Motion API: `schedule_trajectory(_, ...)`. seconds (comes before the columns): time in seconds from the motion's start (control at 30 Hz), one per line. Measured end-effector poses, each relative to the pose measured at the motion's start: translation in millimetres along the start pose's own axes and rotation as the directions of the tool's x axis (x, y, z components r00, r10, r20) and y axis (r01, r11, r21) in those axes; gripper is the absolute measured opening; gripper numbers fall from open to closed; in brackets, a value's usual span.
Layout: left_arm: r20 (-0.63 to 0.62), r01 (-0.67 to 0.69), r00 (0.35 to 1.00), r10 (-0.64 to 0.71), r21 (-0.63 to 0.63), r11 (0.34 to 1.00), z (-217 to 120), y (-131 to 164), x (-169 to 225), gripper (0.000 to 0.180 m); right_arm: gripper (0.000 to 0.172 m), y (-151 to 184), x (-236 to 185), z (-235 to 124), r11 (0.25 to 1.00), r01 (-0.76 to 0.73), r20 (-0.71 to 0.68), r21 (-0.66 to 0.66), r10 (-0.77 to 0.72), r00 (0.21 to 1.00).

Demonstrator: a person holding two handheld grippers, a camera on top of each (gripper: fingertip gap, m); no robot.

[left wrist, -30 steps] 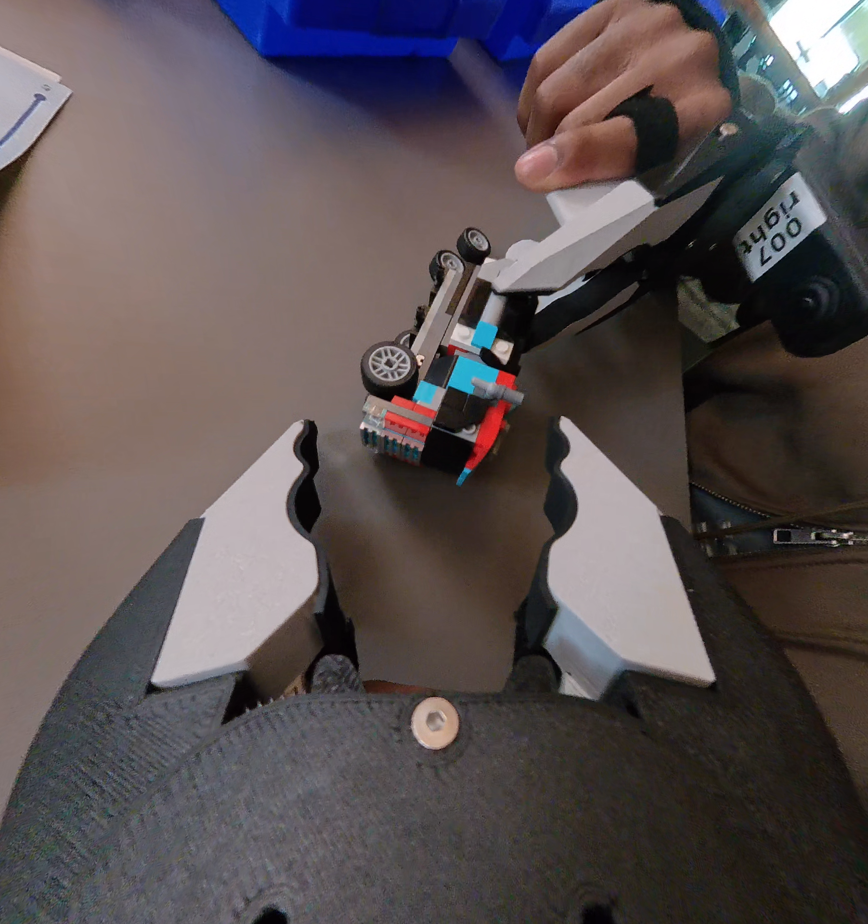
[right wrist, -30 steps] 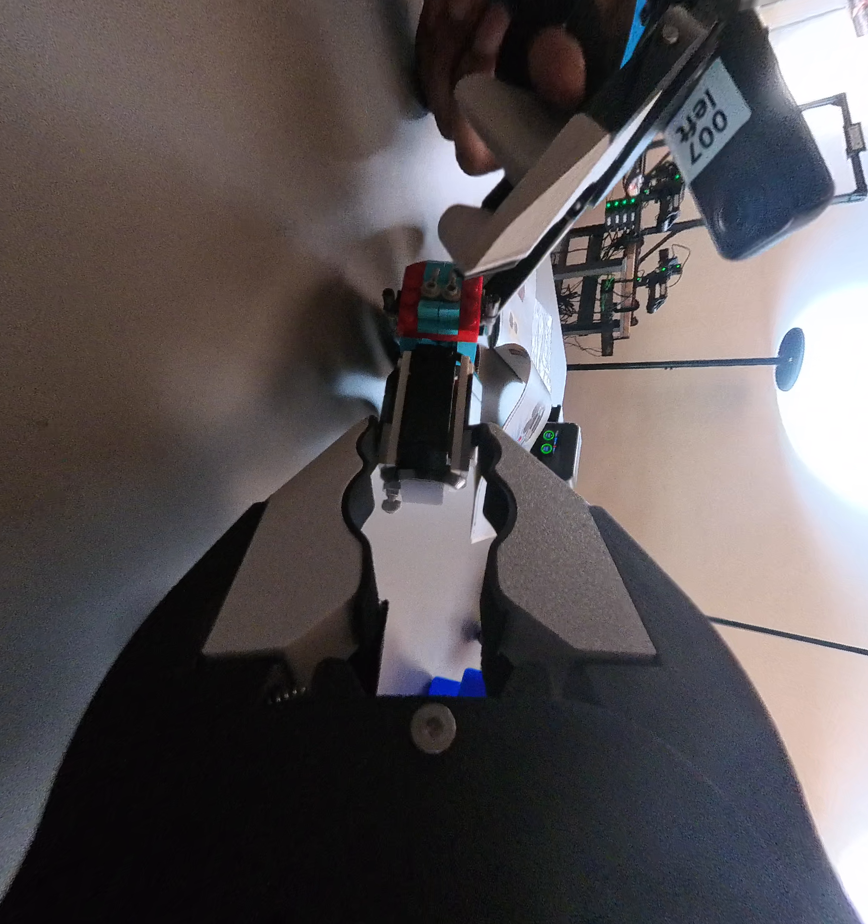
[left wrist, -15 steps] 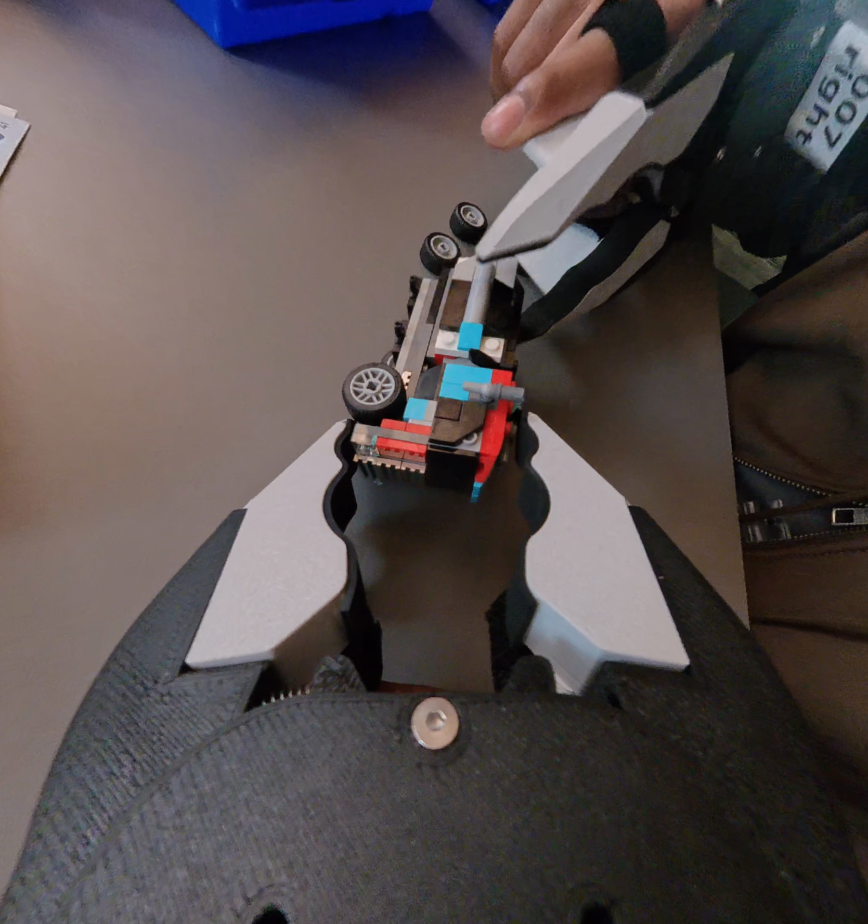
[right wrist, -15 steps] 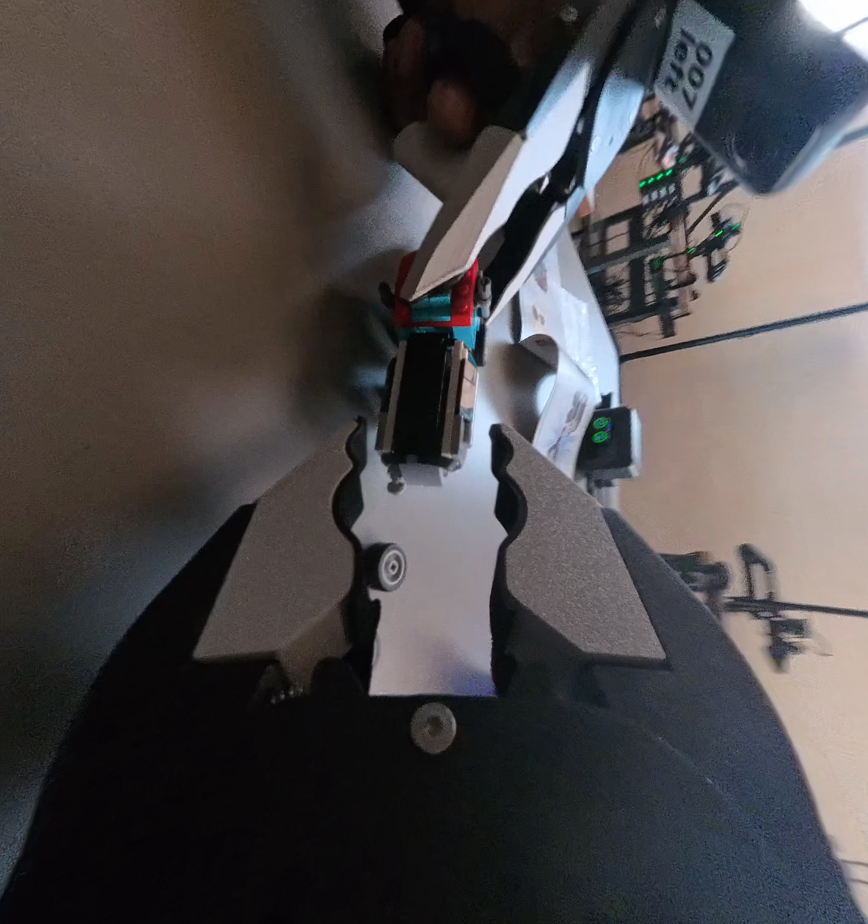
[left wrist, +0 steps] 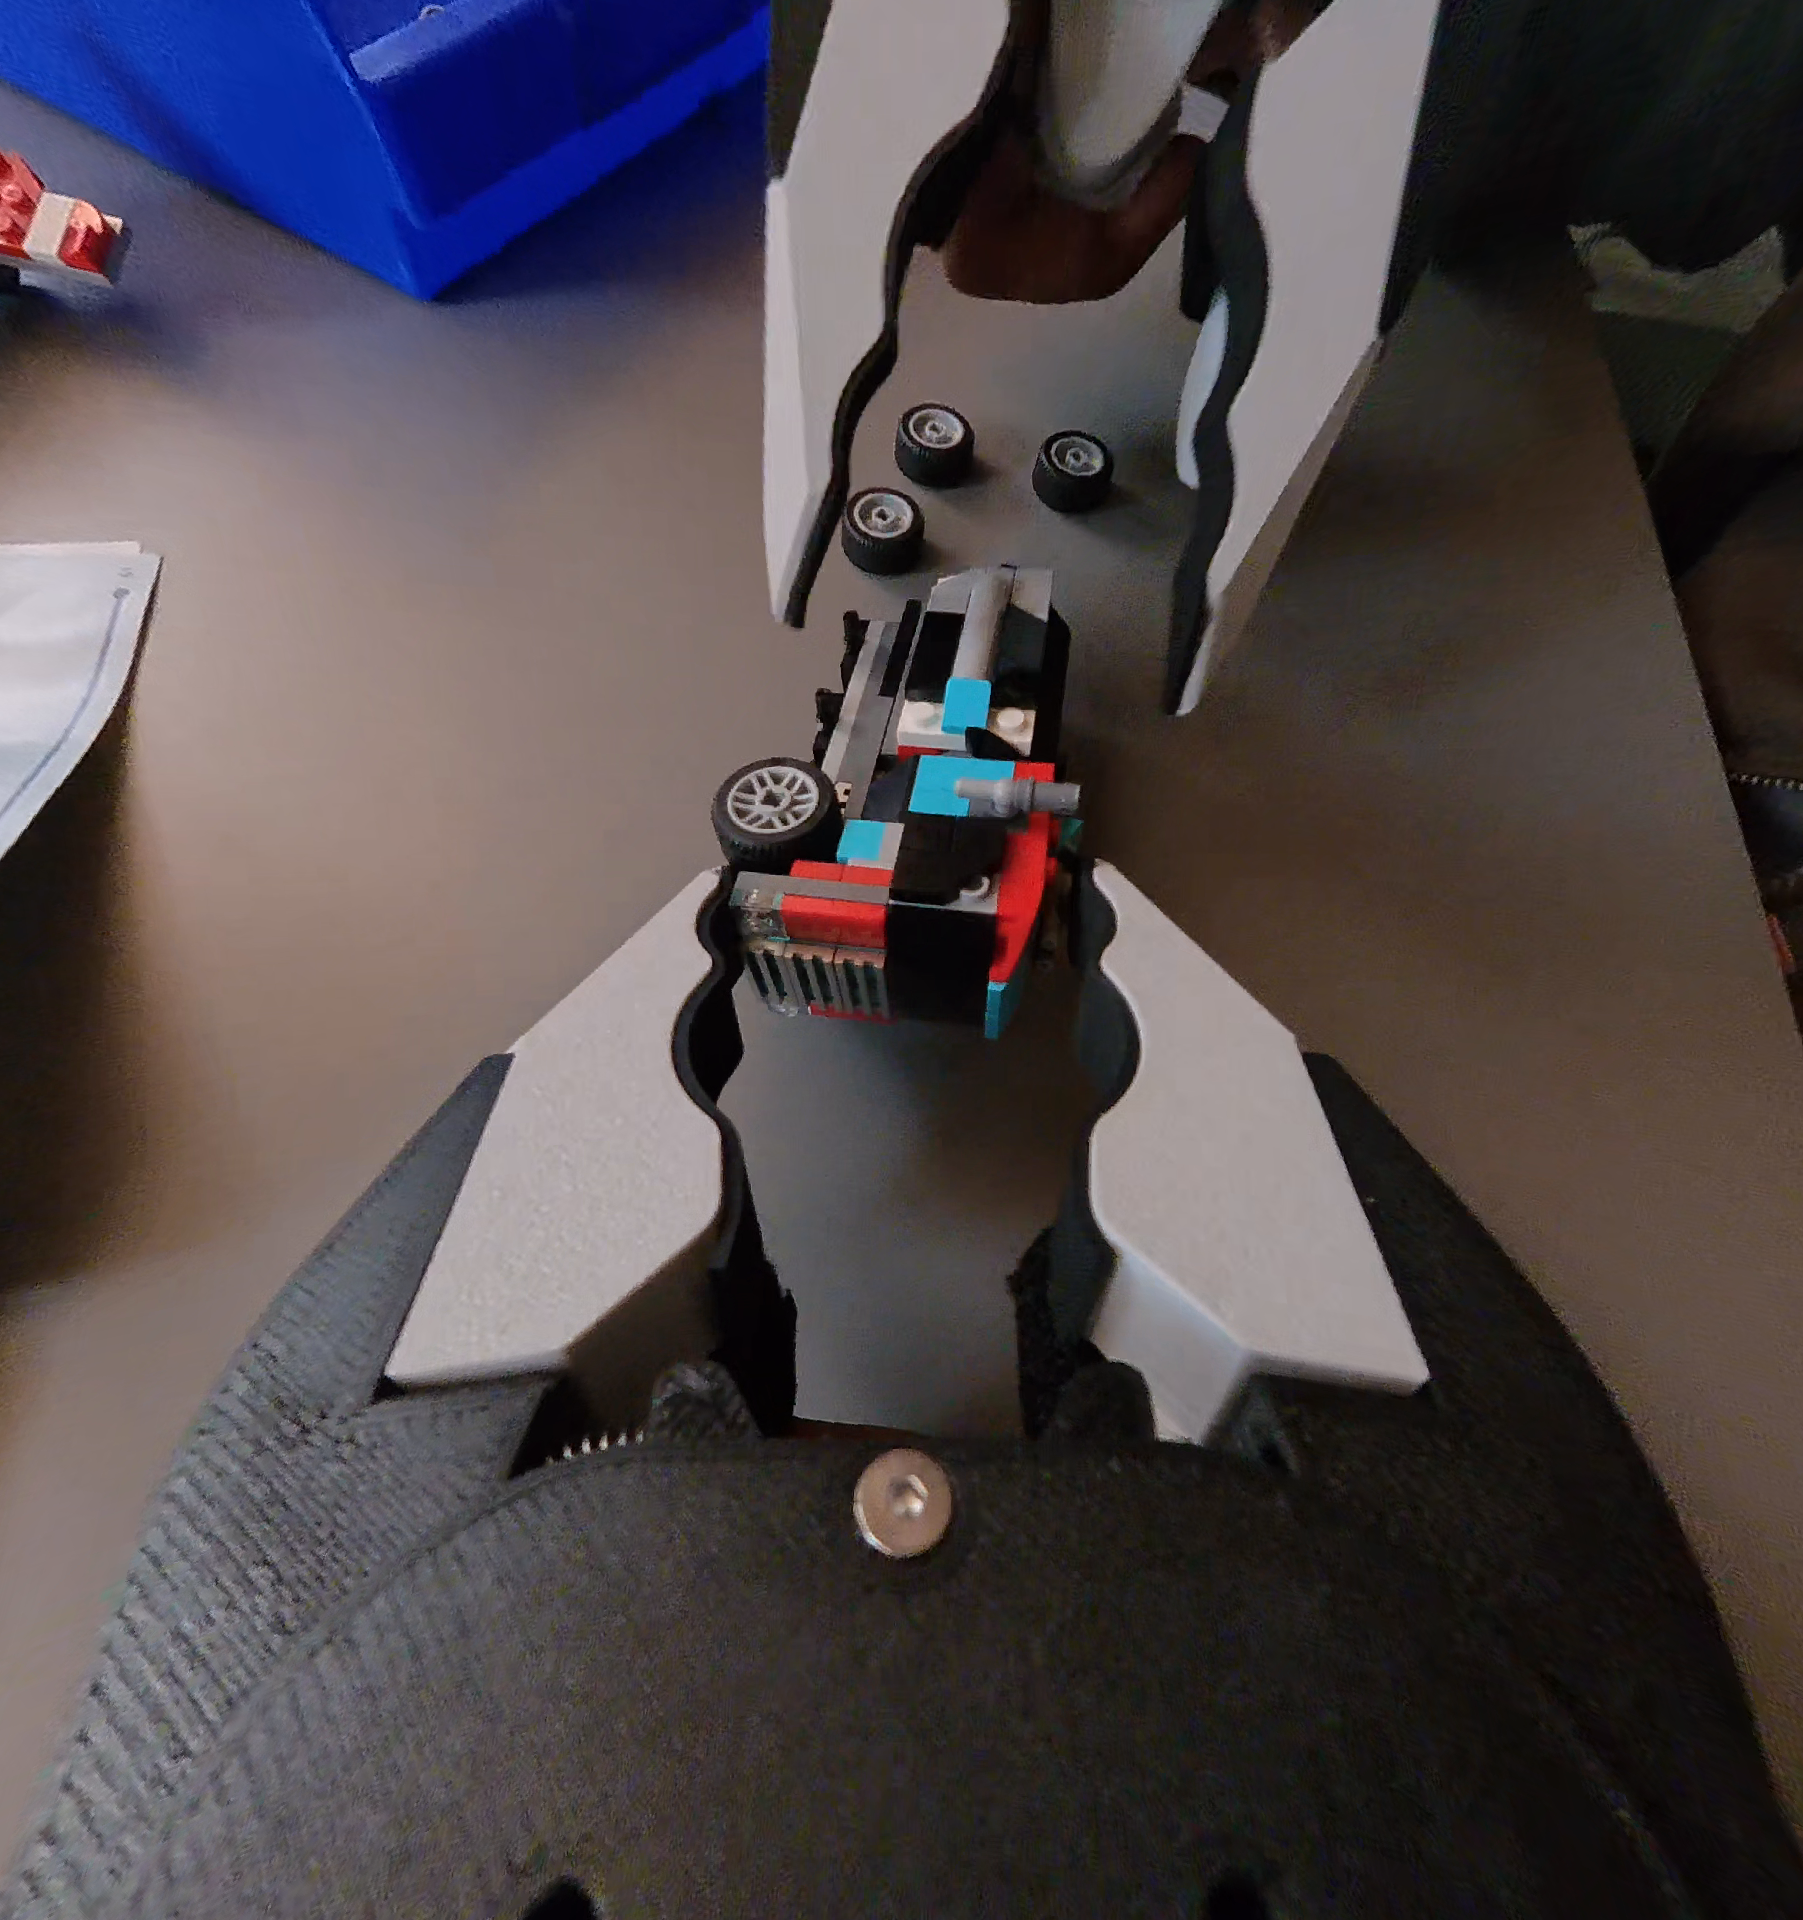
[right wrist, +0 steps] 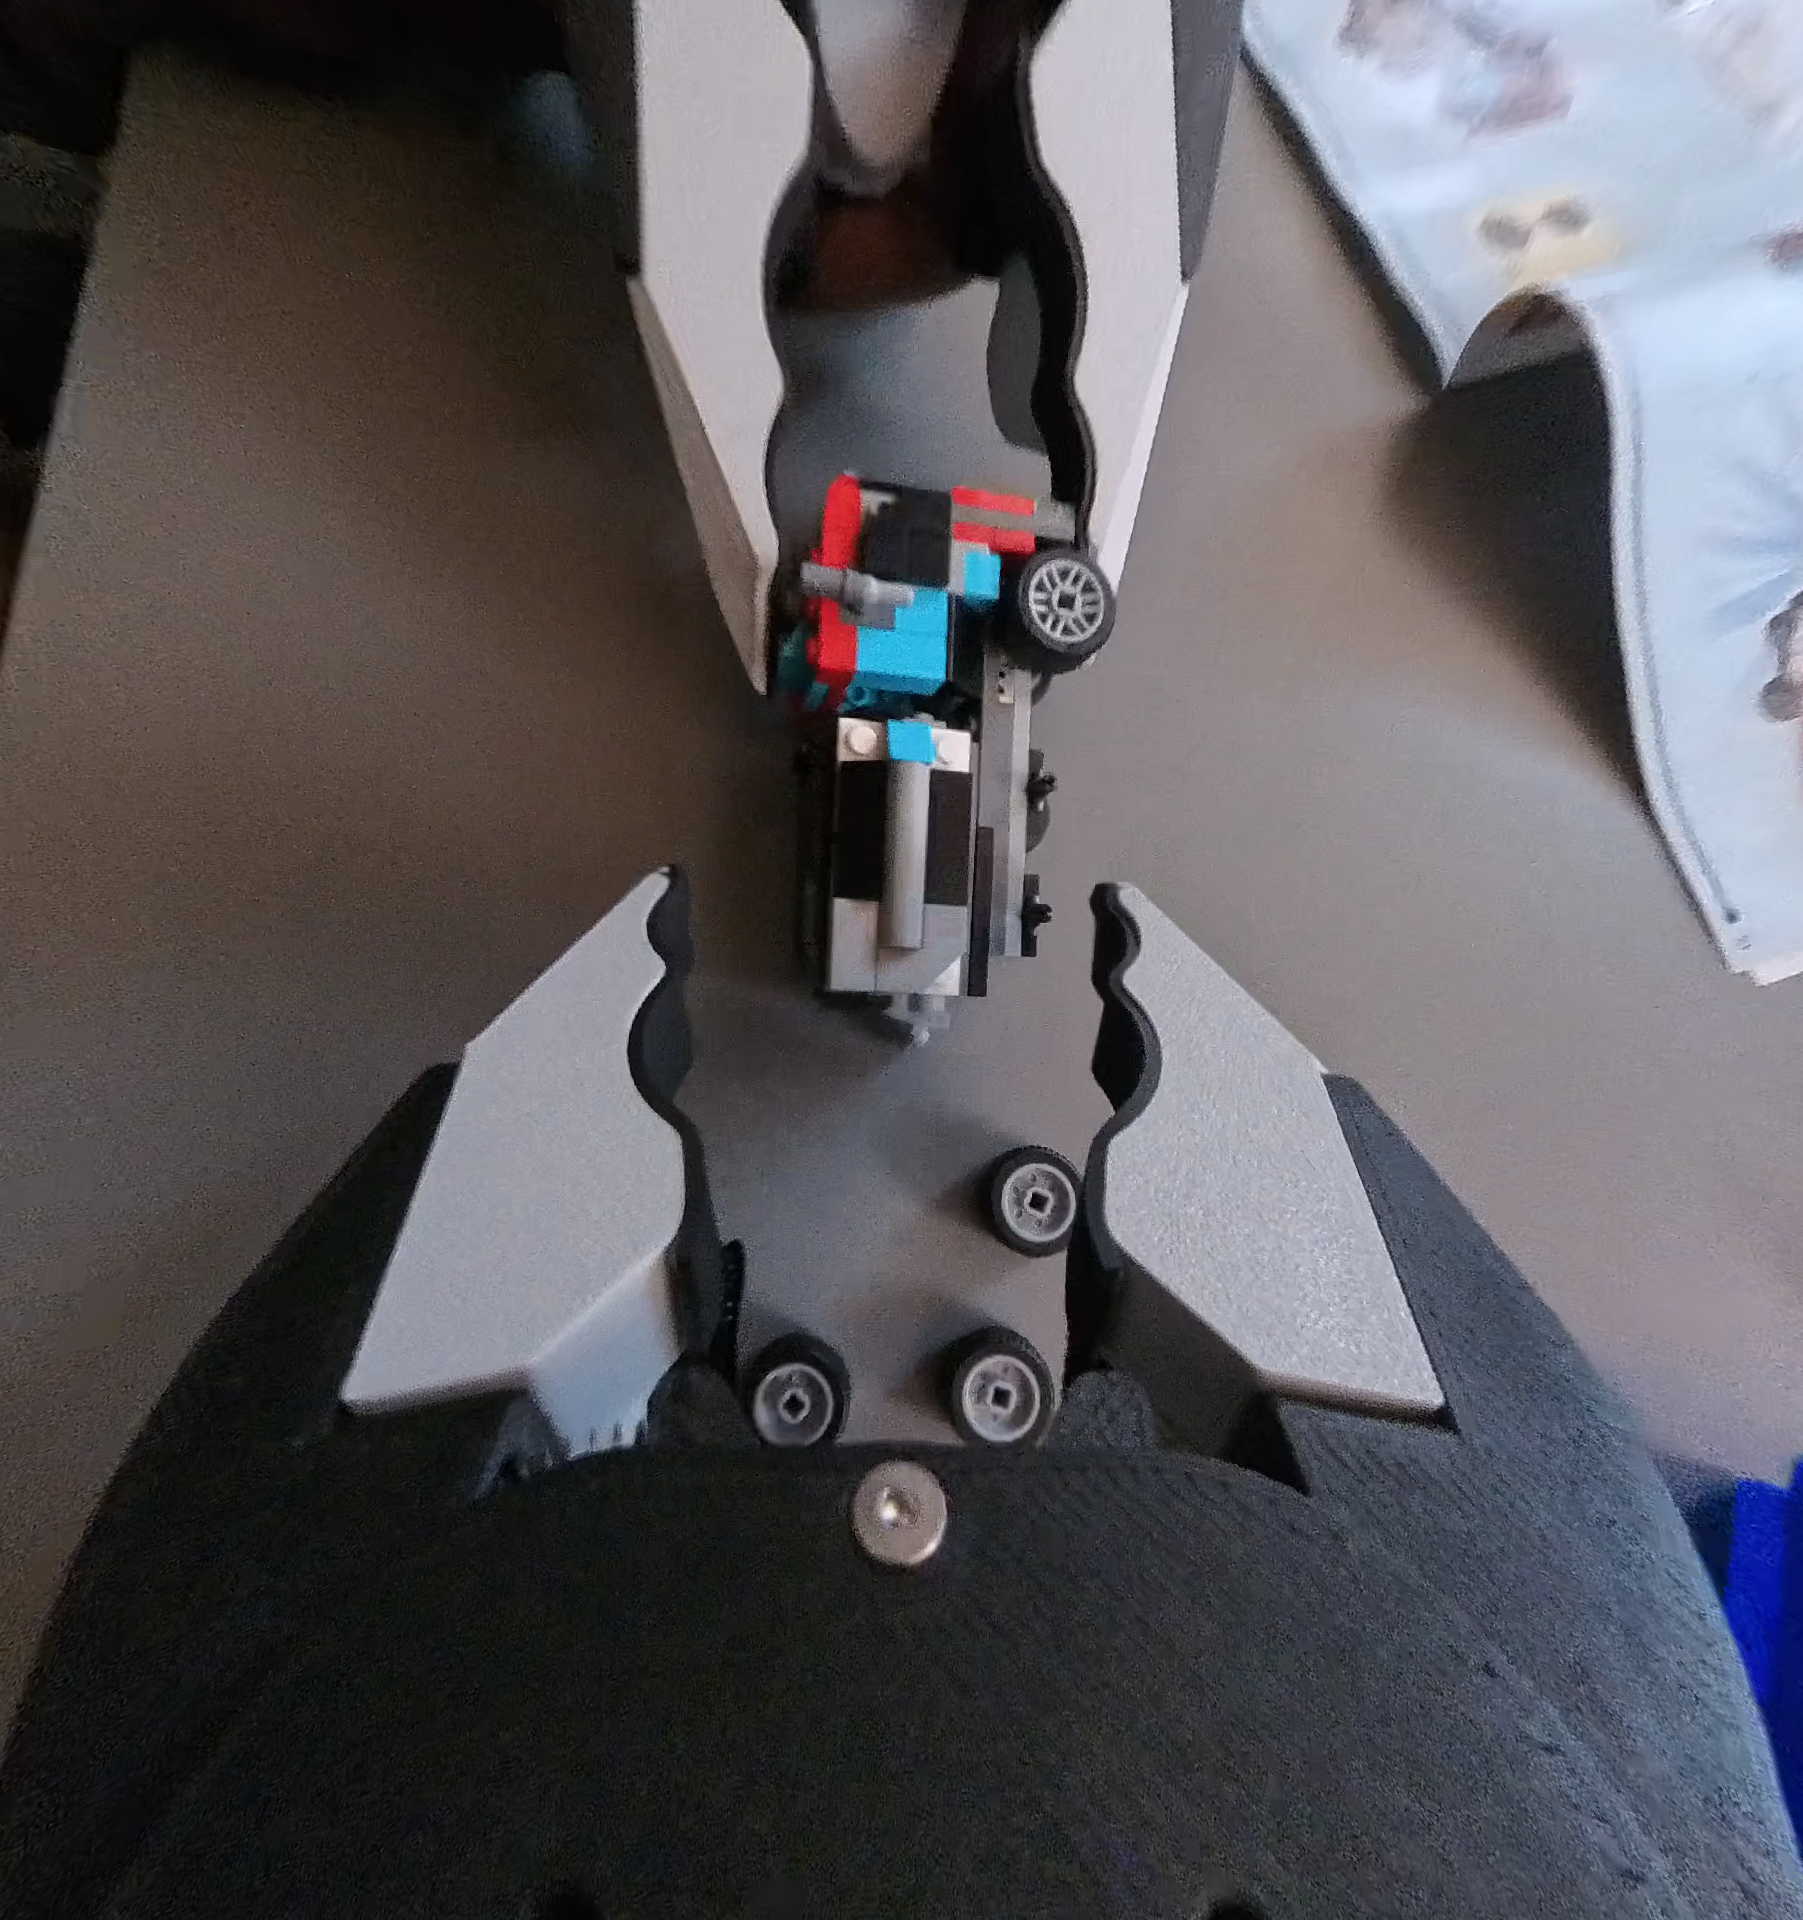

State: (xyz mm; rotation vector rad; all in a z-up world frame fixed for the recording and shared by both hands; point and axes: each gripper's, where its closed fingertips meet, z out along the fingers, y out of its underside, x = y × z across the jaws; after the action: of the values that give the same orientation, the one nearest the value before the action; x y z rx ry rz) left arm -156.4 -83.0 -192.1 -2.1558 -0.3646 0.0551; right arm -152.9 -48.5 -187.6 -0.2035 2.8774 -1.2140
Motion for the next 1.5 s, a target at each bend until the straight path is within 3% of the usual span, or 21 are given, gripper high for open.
schedule_trajectory(0.13, -0.002, -0.042, 0.999, 0.042, -0.013, 0.999, 1.1, 1.6, 2.9, 0.066, 0.074, 4.5, 1.8, 14.4, 0.998, -0.037, 0.043, -0.051, 0.039, 0.998)
schedule_trajectory(0.23, -0.007, -0.06, 0.998, 0.06, -0.011, 0.998, 0.8, 1.4, 5.4, 0.066, 0.054, 3.1, -2.7, 18.4, 0.999, -0.019, 0.078, -0.05, 0.023, 0.997)
schedule_trajectory(0.33, -0.008, -0.035, 0.999, 0.035, -0.003, 0.999, -0.7, 1.1, 4.8, 0.065, 0.054, 0.4, -0.9, 16.9, 0.999, 0.02, 0.051, -0.027, -0.018, 0.999)
schedule_trajectory(0.5, -0.056, 0.153, 0.987, -0.149, 0.077, 0.985, -9.3, -7.3, -0.3, 0.085, 0.053, -8.1, 7.4, 2.4, 0.996, 0.083, -0.041, 0.036, -0.082, 0.996)
schedule_trajectory(0.7, -0.188, 0.44, 0.891, -0.414, 0.126, 0.889, -18.0, -14.9, -8.1, 0.087, 0.053, -9.7, 13.9, -9.8, 0.987, 0.152, -0.138, 0.042, -0.145, 0.98)
schedule_trajectory(1.5, -0.179, 0.409, 0.908, -0.38, 0.177, 0.895, -20.0, -21.0, -9.3, 0.086, 0.055, 17.2, 10.7, -9.1, 0.999, -0.03, -0.077, 0.019, 0.031, 0.997)
